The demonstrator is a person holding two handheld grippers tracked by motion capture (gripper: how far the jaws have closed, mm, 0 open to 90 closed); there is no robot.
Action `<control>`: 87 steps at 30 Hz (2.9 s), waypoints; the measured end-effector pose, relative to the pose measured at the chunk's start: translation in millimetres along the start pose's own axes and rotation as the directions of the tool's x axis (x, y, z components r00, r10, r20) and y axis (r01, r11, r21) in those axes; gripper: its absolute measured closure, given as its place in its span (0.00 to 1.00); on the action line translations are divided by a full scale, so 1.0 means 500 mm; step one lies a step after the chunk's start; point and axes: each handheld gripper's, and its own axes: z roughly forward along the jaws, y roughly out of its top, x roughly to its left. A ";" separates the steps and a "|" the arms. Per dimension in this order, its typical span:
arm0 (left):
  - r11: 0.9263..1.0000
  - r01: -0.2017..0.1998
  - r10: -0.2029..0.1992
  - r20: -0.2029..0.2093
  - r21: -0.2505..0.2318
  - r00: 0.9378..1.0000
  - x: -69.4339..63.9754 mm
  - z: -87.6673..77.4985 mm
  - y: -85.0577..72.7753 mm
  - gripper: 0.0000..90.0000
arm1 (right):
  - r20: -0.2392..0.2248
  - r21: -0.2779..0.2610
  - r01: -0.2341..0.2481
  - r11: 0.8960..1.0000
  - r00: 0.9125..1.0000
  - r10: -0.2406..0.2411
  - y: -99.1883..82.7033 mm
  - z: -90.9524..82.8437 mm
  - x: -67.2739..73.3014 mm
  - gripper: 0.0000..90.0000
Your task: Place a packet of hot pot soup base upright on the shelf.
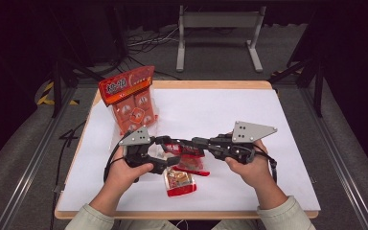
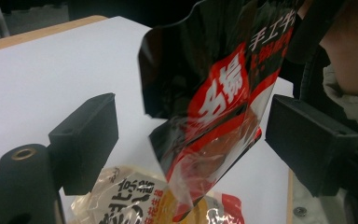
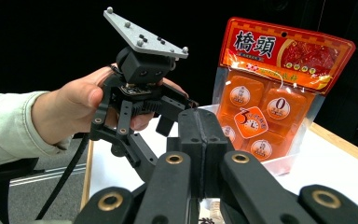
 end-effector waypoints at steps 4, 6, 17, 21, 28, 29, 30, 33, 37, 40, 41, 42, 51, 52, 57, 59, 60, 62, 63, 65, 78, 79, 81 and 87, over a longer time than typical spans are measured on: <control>1.000 0.017 -0.016 0.037 -0.022 0.999 0.005 0.011 -0.001 0.29 | -0.005 -0.015 0.000 1.000 1.000 0.000 -0.005 0.002 -0.005 1.00; 0.999 0.014 -0.013 0.047 -0.031 0.999 0.008 0.015 -0.002 0.34 | -0.009 -0.021 -0.005 1.000 1.000 0.005 -0.009 0.004 -0.008 1.00; 0.999 -0.031 0.035 0.090 -0.037 0.995 -0.002 0.010 0.005 0.81 | -0.005 -0.022 -0.012 1.000 1.000 0.012 -0.016 0.011 -0.009 1.00; 0.998 -0.048 0.050 0.103 -0.028 0.993 -0.007 0.006 0.007 0.91 | -0.003 -0.023 -0.010 1.000 1.000 0.009 -0.017 0.012 -0.009 1.00; 0.998 -0.063 0.065 0.115 -0.015 0.991 -0.012 -0.001 0.013 0.99 | -0.005 -0.028 -0.012 1.000 1.000 0.012 -0.017 0.013 -0.011 1.00; 0.997 -0.070 0.071 0.116 -0.013 0.991 -0.012 -0.002 0.014 0.99 | -0.003 -0.026 -0.011 1.000 1.000 0.010 -0.017 0.013 -0.011 1.00; 0.998 -0.068 0.068 0.117 -0.009 0.991 -0.012 -0.003 0.015 0.99 | -0.002 -0.023 -0.008 1.000 1.000 0.008 -0.017 0.013 -0.011 1.00; 0.996 -0.086 0.084 0.107 0.010 0.991 -0.015 -0.008 0.021 1.00 | -0.005 -0.018 -0.021 1.000 1.000 0.021 -0.018 0.015 -0.013 0.99; 0.995 -0.100 0.098 0.096 0.019 0.991 -0.016 -0.012 0.035 1.00 | -0.010 -0.027 -0.035 0.999 0.999 0.035 -0.018 0.013 -0.017 0.94; 0.993 -0.114 0.112 0.089 0.016 0.990 -0.015 -0.019 0.046 1.00 | 0.007 -0.015 -0.036 0.999 0.999 0.036 -0.016 0.008 -0.018 0.86; 0.994 -0.112 0.110 0.087 0.018 0.990 -0.015 -0.023 0.050 1.00 | 0.017 -0.017 -0.041 0.999 0.999 0.041 -0.017 0.007 -0.019 0.81; 0.992 -0.120 0.118 0.084 0.025 0.989 -0.014 -0.029 0.056 1.00 | 0.023 -0.014 -0.039 0.999 0.999 0.040 -0.017 0.006 -0.021 0.79; 0.989 -0.147 0.146 0.052 0.029 0.988 0.004 -0.079 0.091 1.00 | 0.049 0.011 -0.048 0.999 0.998 0.047 -0.025 -0.002 -0.033 0.60; 0.988 -0.153 0.151 0.053 0.032 0.987 0.009 -0.084 0.094 1.00 | 0.057 0.014 -0.047 0.999 0.997 0.047 -0.027 -0.003 -0.035 0.59; 0.987 -0.161 0.159 0.049 0.027 0.986 0.031 -0.104 0.101 1.00 | 0.075 0.028 -0.048 0.998 0.996 0.046 -0.037 -0.004 -0.049 0.55; 0.985 -0.171 0.169 0.051 0.032 0.984 0.035 -0.110 0.105 1.00 | 0.081 0.034 -0.052 0.998 0.996 0.049 -0.041 -0.005 -0.053 0.55; 0.984 -0.177 0.176 0.046 0.032 0.983 0.038 -0.114 0.108 1.00 | 0.082 0.035 -0.054 0.998 0.995 0.051 -0.043 -0.005 -0.056 0.55; 0.982 -0.185 0.184 0.046 0.033 0.982 0.044 -0.120 0.111 1.00 | 0.081 0.033 -0.067 0.997 0.995 0.065 -0.047 -0.007 -0.062 0.54; 0.981 -0.189 0.188 0.042 0.035 0.981 0.048 -0.122 0.112 1.00 | 0.079 0.032 -0.073 0.997 0.994 0.070 -0.049 -0.007 -0.064 0.54; 0.982 -0.186 0.185 0.035 0.039 0.982 0.055 -0.124 0.112 1.00 | 0.080 0.033 -0.082 0.996 0.994 0.079 -0.053 -0.009 -0.068 0.54; 0.981 -0.183 0.186 -0.052 0.058 0.981 0.098 -0.153 0.114 0.99 | 0.124 0.055 -0.102 0.993 0.988 0.095 -0.069 -0.024 -0.090 0.50; 0.978 -0.198 0.202 -0.064 0.061 0.977 0.105 -0.157 0.115 0.99 | 0.128 0.057 -0.102 0.993 0.987 0.094 -0.070 -0.024 -0.092 0.49; 0.979 -0.193 0.198 -0.076 0.063 0.977 0.113 -0.164 0.114 0.99 | 0.132 0.064 -0.105 0.992 0.987 0.096 -0.074 -0.026 -0.095 0.49; 0.979 -0.190 0.197 -0.098 0.074 0.975 0.129 -0.179 0.111 0.99 | 0.143 0.077 -0.107 0.991 0.985 0.095 -0.079 -0.027 -0.100 0.48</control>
